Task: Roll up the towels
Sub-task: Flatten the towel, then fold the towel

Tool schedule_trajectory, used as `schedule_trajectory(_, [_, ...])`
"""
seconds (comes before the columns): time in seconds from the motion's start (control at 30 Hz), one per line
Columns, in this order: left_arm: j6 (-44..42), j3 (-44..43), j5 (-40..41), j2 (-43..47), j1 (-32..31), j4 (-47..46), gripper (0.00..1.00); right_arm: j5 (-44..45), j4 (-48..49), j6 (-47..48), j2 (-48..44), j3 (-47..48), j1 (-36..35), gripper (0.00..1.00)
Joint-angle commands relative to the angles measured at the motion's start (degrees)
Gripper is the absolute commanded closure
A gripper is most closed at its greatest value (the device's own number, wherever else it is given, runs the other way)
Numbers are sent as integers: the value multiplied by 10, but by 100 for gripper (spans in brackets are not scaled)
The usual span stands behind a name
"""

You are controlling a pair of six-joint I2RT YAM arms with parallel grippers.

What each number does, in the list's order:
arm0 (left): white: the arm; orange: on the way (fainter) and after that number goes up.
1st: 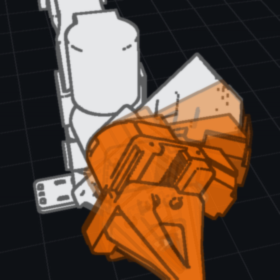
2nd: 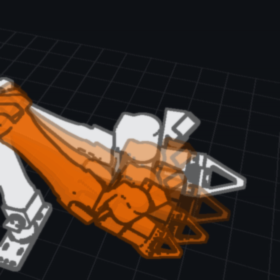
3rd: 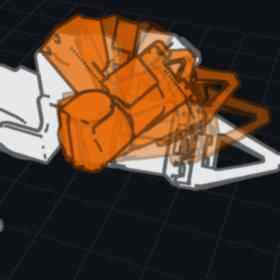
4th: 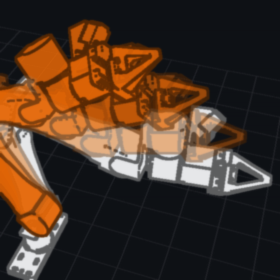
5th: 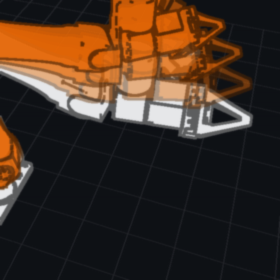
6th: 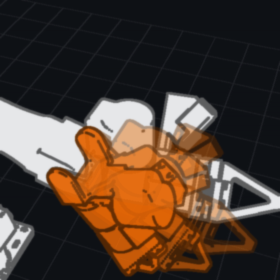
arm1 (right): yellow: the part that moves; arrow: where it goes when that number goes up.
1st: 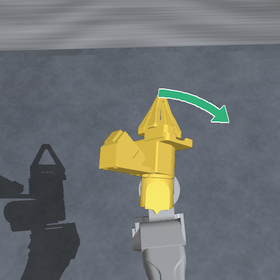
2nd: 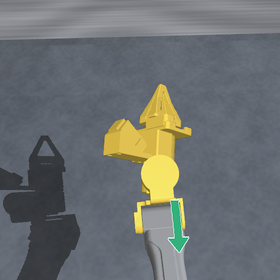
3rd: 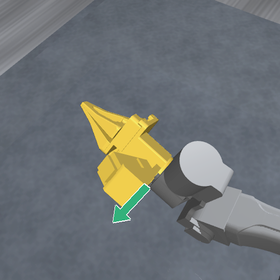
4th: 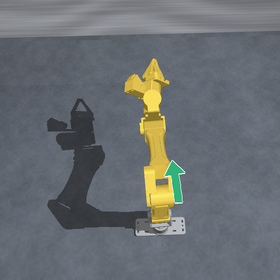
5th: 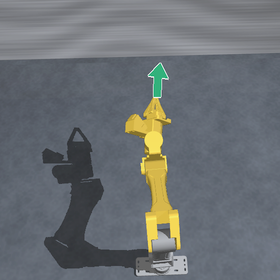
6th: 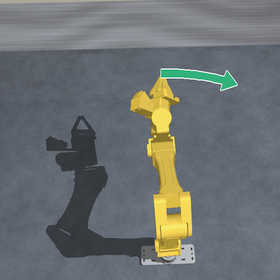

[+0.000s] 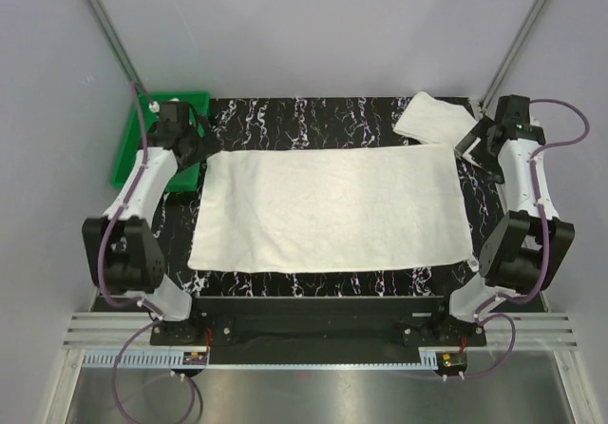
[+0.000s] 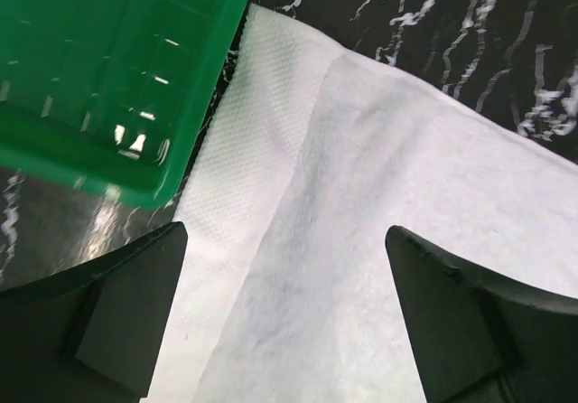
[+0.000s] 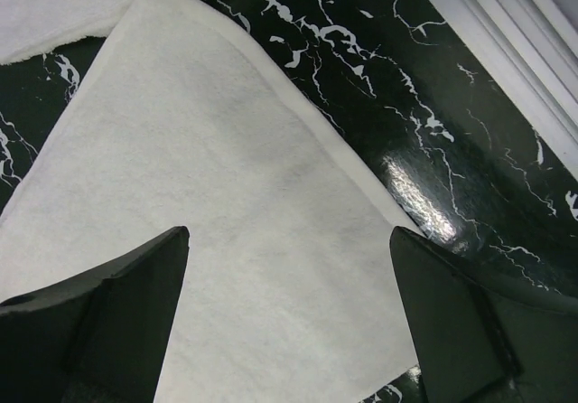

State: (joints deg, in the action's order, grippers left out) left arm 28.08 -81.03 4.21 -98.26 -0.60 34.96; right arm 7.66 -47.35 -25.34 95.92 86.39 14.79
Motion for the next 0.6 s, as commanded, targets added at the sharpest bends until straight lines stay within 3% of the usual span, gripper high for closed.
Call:
schedule_trajectory(0.0, [0,72,38,140,6,-6,1,46,6,7,-66,-32,2,0])
schedule_trajectory(0.17, [58,264,-93,274,75,-19,1,-85,67,-56,-168,-136,-2,0])
schedule_trajectory(0.3, [47,389,-131,353,128,-25,1,-146,97,-101,-213,-205,-35,1])
schedule_trajectory(0.37, [51,417,-176,360,184,-17,2,-141,102,-103,-227,-218,-69,0])
schedule_trajectory(0.47, [86,457,-258,370,219,-33,9,-147,108,-103,-231,-233,-101,0])
schedule_trajectory(0.57, [138,490,-268,388,230,-45,12,-170,114,-97,-230,-243,-108,0])
